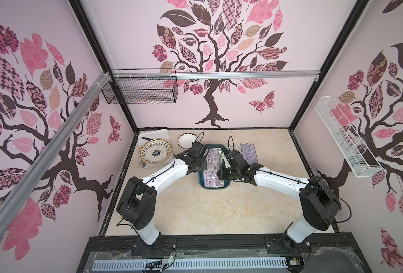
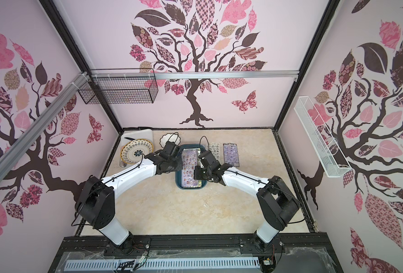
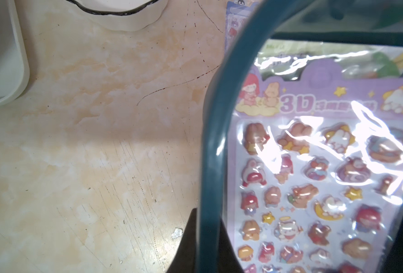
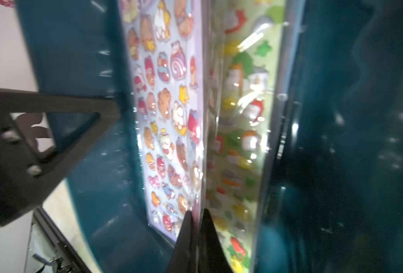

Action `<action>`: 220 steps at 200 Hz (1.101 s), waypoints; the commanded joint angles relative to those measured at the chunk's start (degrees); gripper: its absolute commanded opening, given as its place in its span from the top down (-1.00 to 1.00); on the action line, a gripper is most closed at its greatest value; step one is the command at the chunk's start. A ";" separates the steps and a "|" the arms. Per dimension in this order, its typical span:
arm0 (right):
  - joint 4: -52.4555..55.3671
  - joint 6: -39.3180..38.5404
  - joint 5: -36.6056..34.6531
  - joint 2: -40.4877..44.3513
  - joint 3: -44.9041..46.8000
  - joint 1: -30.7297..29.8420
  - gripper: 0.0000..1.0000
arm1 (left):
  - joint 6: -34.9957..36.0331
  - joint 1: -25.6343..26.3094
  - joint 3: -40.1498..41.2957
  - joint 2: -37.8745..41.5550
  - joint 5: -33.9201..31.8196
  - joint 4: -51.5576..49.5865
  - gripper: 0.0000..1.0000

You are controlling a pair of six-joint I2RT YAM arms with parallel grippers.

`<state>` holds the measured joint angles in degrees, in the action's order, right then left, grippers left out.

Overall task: Take the stickers out of the storage box
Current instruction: Pick up the sticker from the storage box.

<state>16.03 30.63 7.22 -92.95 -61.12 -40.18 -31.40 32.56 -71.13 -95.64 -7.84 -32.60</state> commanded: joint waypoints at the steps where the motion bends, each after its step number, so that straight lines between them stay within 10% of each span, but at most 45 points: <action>1: 7.18 0.39 -7.28 -0.06 -1.89 0.66 0.88 | 0.01 0.13 -1.90 0.80 0.35 1.82 1.00; 220: 13.56 -1.08 -21.16 5.31 -1.27 0.16 0.66 | -0.01 -0.63 -1.90 1.59 -0.18 1.74 1.00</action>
<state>25.34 30.37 -8.78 -89.19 -62.94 -40.73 -31.53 32.77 -71.13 -95.64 -7.51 -31.55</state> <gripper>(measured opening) 0.149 0.086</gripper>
